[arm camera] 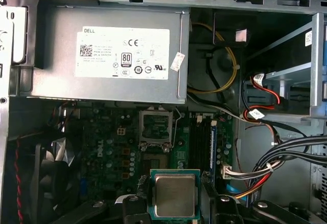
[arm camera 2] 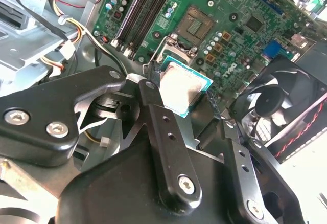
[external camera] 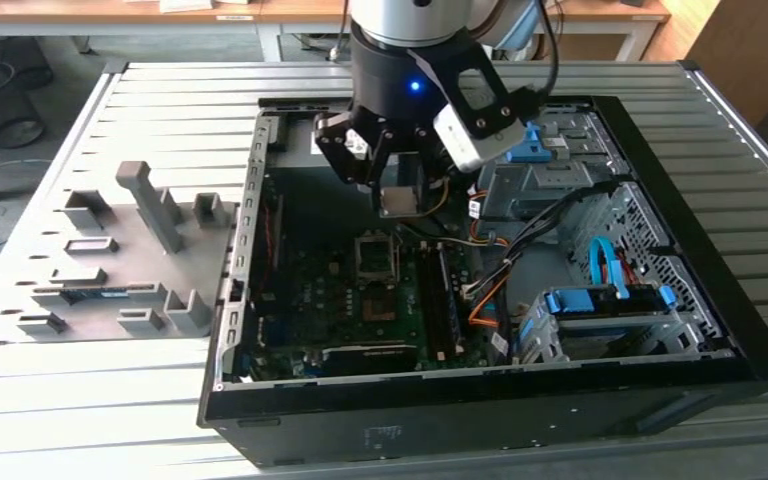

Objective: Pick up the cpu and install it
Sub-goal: 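Place the cpu into insertion slot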

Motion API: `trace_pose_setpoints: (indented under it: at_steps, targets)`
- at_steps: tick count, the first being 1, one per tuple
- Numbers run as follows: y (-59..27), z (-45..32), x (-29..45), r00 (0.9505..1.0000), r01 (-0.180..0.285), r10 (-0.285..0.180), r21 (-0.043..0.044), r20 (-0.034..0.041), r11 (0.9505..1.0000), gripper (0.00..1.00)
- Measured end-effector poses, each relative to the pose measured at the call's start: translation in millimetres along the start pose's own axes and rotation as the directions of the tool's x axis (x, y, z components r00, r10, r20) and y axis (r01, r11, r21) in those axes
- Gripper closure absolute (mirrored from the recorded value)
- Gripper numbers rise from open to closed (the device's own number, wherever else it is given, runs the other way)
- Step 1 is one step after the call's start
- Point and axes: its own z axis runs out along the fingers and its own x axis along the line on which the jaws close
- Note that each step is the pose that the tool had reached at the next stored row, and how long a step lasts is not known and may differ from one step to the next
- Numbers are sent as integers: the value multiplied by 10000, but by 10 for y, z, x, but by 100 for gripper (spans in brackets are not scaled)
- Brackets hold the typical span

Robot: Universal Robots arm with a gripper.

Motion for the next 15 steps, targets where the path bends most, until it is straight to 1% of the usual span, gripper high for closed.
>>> trace_pose_setpoints:
  at_steps: [7, 15]
  targets:
    - [-1, 29, -6, 10000, 1, -1, 1, 0, 10000, 53]
    - [-2, 94, -5, 10000, 0, 0, 1, 0, 10000, 53]
